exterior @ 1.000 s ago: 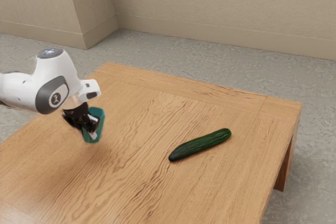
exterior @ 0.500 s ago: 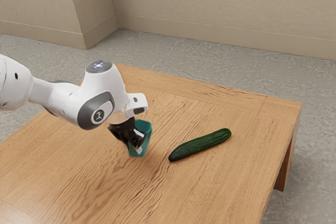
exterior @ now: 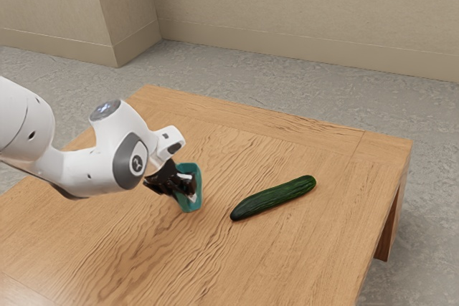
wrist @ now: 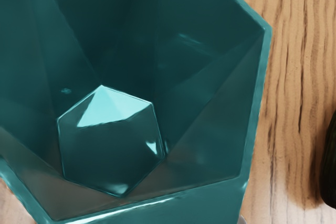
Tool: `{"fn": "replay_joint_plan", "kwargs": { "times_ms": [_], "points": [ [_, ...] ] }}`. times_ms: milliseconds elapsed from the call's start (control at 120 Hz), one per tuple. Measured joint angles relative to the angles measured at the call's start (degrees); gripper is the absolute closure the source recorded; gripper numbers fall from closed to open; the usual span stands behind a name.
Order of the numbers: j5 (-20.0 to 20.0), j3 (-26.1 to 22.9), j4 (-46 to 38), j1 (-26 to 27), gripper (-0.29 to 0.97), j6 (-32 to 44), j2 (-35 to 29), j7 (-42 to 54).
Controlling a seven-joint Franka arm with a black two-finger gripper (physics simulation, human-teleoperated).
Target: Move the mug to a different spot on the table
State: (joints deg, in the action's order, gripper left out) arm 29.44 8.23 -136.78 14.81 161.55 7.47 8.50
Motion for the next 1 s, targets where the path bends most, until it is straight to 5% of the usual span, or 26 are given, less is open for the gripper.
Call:
{"fn": "replay_joint_plan", "kwargs": {
  "times_ms": [183, 433, 600, 700, 825, 1000],
  "points": [
    [1.28, -0.06, 0.00, -0.01, 0.19, 0.79, 0.12, 4.18],
    [1.23, 0.50, 0.13, 0.08, 0.06, -5.62, -4.02, 7.90],
    [-14.62, 2.01, 5.52, 0.25, 0.03, -22.52, -10.09, 2.85],
    [-23.32, 2.19, 18.28, -0.12, 0.02, -37.75, -10.84, -1.47],
    [-27.37, 1.12, 32.07, -1.00, 0.01, -54.38, -10.42, -3.81],
    [-30.25, 0.39, 39.26, 0.19, 0.00, -65.34, -7.22, -5.30]
  ]
}}
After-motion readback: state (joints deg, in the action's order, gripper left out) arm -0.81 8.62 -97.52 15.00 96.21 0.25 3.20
